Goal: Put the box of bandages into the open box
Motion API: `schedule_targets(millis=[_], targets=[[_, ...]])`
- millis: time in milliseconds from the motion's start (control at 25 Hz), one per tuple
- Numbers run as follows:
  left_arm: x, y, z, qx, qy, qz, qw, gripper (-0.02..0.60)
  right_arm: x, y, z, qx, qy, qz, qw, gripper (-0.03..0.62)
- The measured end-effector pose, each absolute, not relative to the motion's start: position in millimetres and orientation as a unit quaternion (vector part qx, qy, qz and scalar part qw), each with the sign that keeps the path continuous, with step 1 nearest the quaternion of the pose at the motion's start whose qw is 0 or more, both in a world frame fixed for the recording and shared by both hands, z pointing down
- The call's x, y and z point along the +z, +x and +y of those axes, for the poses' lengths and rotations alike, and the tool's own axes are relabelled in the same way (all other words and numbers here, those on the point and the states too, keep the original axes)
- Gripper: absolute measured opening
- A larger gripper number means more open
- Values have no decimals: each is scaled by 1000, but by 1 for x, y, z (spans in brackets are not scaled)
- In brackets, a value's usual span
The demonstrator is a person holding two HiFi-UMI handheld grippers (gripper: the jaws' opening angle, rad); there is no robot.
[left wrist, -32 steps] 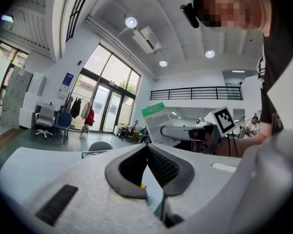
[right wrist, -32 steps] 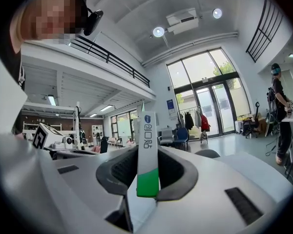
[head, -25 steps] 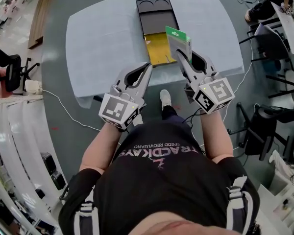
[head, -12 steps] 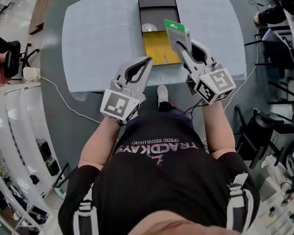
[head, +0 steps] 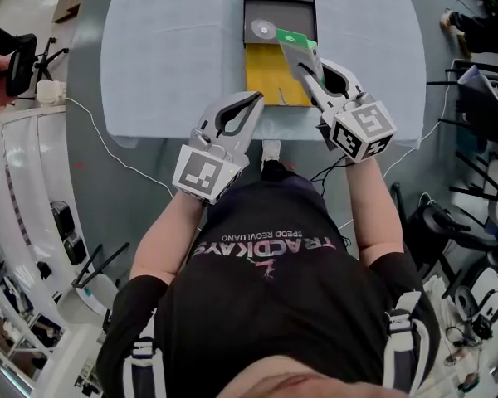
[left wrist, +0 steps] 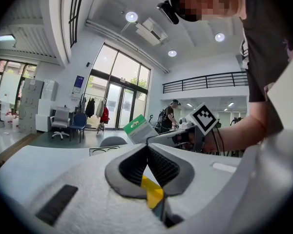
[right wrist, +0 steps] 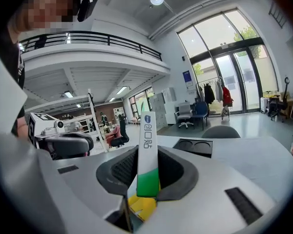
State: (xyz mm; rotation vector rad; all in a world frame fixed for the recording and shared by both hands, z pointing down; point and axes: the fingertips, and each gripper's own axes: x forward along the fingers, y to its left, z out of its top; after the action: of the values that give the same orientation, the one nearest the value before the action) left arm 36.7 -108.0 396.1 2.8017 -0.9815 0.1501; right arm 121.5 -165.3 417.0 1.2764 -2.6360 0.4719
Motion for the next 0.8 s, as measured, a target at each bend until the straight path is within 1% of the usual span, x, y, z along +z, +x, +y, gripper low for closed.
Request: schedule_targets(millis=[240, 800], targets=[[413, 46, -106, 58, 932, -343, 102, 17, 462, 120, -175, 191, 381, -895, 133, 91], [438, 58, -100, 62, 913, -380, 134, 17, 560, 110, -173, 247, 271, -890, 273, 91]])
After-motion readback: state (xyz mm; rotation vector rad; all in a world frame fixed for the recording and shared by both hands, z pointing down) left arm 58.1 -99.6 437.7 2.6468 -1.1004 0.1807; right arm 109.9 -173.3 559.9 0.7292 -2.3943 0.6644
